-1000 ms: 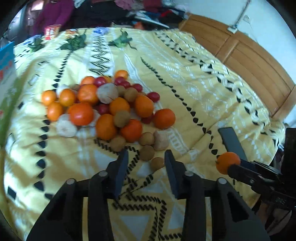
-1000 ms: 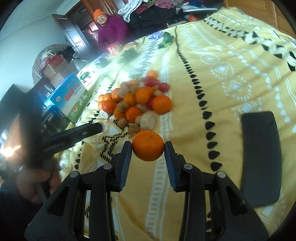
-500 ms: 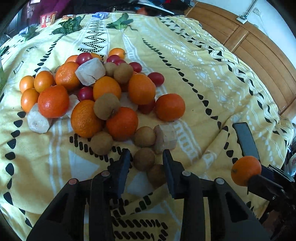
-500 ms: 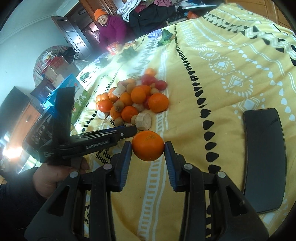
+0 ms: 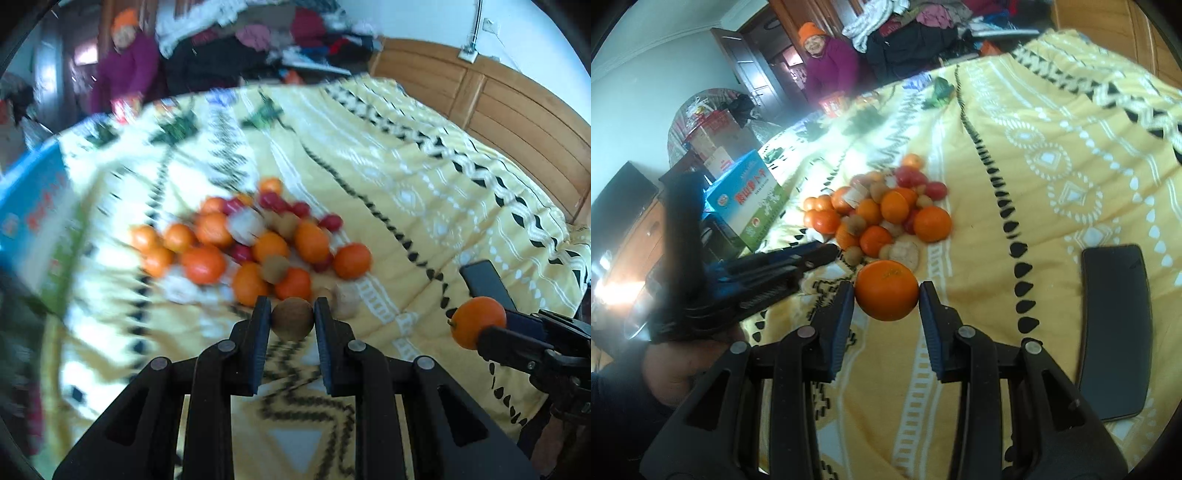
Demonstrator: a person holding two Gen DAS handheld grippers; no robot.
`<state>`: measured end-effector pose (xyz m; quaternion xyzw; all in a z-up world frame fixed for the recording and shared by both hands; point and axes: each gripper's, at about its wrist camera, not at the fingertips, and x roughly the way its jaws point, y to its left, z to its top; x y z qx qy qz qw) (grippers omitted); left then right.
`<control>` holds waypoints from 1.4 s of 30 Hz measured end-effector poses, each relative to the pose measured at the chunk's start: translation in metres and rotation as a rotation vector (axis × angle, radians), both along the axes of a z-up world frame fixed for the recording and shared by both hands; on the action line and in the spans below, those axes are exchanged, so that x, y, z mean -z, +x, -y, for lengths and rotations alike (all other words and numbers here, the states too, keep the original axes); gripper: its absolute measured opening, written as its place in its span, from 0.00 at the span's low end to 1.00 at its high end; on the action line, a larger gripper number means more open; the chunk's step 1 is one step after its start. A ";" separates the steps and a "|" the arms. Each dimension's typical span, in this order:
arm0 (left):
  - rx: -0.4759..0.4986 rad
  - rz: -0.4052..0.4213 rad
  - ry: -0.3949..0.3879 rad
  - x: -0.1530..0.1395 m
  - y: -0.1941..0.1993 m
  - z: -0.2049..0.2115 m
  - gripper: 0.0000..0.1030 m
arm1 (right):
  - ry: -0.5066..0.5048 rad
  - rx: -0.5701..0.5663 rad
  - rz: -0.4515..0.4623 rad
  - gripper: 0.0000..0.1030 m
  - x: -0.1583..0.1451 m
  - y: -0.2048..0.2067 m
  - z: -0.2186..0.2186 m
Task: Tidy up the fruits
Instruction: 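Carry the orange and kiwi over the steel basin and open both tools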
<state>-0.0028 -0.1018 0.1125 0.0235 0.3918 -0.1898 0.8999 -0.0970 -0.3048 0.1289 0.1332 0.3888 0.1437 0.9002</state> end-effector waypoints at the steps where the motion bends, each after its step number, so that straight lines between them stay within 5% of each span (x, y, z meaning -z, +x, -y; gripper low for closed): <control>1: -0.019 0.018 0.014 -0.008 -0.004 -0.007 0.23 | -0.004 -0.005 0.007 0.36 -0.004 -0.001 -0.004; 24: -0.246 0.178 -0.029 -0.088 -0.061 -0.144 0.23 | -0.138 -0.220 0.161 0.36 -0.084 -0.017 -0.137; 34: -0.564 0.230 -0.053 -0.117 -0.110 -0.307 0.23 | -0.113 -0.477 0.225 0.36 -0.117 -0.001 -0.277; 42: -0.870 0.141 -0.059 -0.085 -0.150 -0.451 0.23 | -0.066 -0.715 0.194 0.36 -0.114 0.005 -0.419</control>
